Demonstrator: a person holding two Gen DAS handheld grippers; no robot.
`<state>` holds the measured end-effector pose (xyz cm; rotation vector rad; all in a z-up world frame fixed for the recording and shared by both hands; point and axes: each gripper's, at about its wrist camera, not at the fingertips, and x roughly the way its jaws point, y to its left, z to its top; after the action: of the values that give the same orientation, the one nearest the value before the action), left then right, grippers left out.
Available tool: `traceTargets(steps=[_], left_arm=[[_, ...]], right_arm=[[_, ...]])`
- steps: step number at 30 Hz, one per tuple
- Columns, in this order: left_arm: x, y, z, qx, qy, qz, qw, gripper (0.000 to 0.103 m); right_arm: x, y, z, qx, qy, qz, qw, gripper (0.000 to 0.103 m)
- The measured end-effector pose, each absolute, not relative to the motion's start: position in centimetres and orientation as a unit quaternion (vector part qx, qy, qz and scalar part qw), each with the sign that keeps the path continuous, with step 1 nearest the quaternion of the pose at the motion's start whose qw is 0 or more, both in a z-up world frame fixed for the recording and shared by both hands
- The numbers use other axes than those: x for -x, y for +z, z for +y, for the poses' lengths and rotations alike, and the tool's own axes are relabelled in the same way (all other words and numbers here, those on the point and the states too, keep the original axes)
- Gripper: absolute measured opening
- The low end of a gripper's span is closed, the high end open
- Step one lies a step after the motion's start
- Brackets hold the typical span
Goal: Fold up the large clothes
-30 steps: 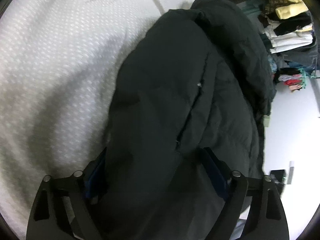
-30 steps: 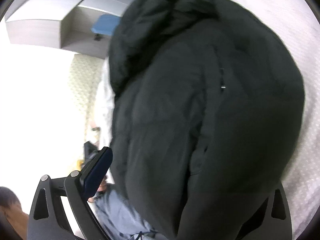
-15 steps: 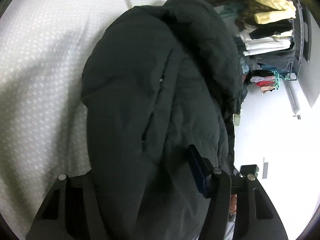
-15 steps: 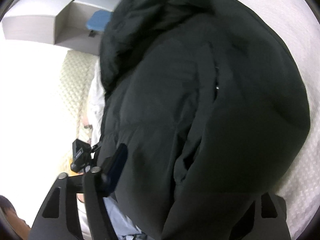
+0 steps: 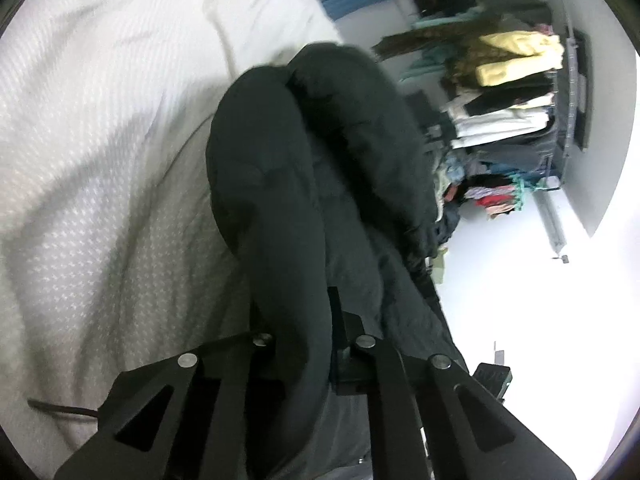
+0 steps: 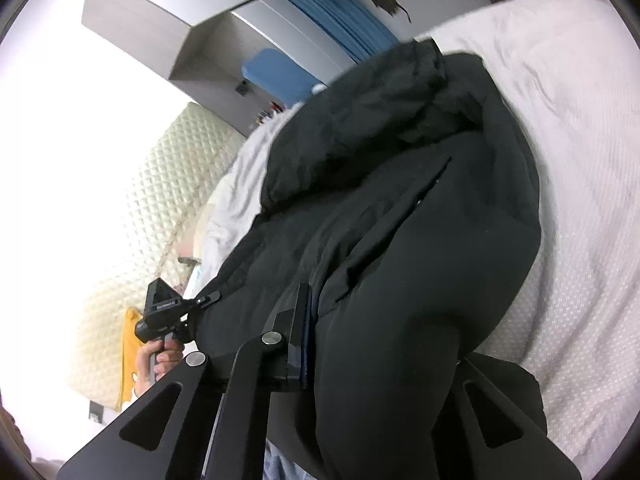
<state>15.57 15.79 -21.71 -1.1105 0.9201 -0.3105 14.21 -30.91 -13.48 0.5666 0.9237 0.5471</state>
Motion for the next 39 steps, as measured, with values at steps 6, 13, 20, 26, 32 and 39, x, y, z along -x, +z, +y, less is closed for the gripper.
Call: traceTargets(steps=[6,13,20,26,32,39], left_arm=[[-11.7,-18.4,17.4,0.519,-0.158,0.383,0.748,0.004],[-6.0,-13.2,18.8,0.522,-0.189,0.332,0.763,0.003],[0.2,-9.1,18.0,0.512,-0.202,0.304,0.778,0.003],[4.2,-6.4,17.2,0.490,-0.194,0.311,0.791,0.003],[6.0,-5.3,16.7,0.489,-0.183,0.306,0.796,0.004],[2.4,-5.7,17.2,0.511,-0.159,0.310,0.786,0.004]], right_arm=[[-11.6,-10.7,-32.1,-0.270,0.270,0.410,0.828,0.008],[-7.3,-6.3,-33.7,-0.282,0.287,0.378,0.834,0.008],[-1.8,-4.4,-34.0,-0.285,0.290,0.379,0.831,0.008],[1.1,-3.5,-33.7,-0.287,0.284,0.398,0.824,0.008],[0.8,-3.0,-34.1,-0.300,0.285,0.396,0.819,0.008],[-3.4,-4.2,-35.4,-0.343,0.259,0.405,0.807,0.010]])
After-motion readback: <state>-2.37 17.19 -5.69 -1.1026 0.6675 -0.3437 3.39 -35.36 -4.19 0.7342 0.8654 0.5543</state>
